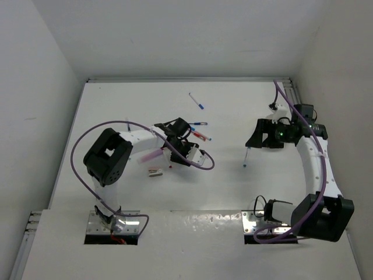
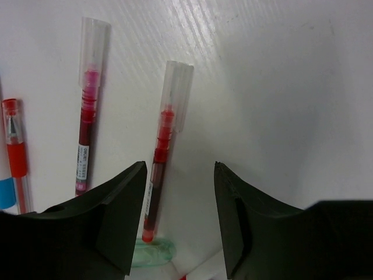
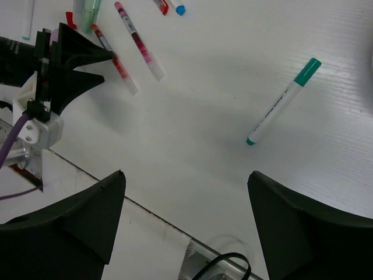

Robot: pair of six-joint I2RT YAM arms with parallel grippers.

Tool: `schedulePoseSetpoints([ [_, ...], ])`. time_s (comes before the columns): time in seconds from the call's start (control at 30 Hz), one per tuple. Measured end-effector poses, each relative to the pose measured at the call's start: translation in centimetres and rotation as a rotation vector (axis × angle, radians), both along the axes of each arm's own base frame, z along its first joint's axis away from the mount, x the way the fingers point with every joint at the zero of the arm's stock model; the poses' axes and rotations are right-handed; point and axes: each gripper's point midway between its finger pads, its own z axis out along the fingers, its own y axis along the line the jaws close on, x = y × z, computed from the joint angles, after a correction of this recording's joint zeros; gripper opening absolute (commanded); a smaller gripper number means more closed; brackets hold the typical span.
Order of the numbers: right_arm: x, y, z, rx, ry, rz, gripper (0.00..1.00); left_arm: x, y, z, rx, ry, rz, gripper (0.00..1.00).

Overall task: Sort the stationery into containers
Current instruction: Pick up the pen from the center of the board.

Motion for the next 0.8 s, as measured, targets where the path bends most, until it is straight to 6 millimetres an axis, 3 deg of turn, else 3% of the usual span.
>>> schedulePoseSetpoints([
  [0.23,0.0,0.1,-0.3,0.004,0.007,0.017,0.83,0.9,-0.4,-1.1,0.01,0.016,-0.012,0.54],
  [0.33,-0.1,0.1,-0.3,0.005,0.009,0.022,0.81,1.1,-0.6,-1.2,0.012,0.023,-0.016,0.46],
  [0.4,-0.1,0.1,-0.4,0.004,0.009,0.026,0.8,1.1,-0.6,-1.2,0.016,0.029,-0.02,0.35],
  [0.63,0.3,0.2,0.5,0.012,-0.002,0.032,0.79,0.6,0.0,-1.5,0.073,0.07,-0.035,0.32],
  [0.8,0.8,0.4,0.9,0.025,-0.008,0.041,0.77,0.2,0.2,-1.7,0.108,0.113,-0.04,0.17],
])
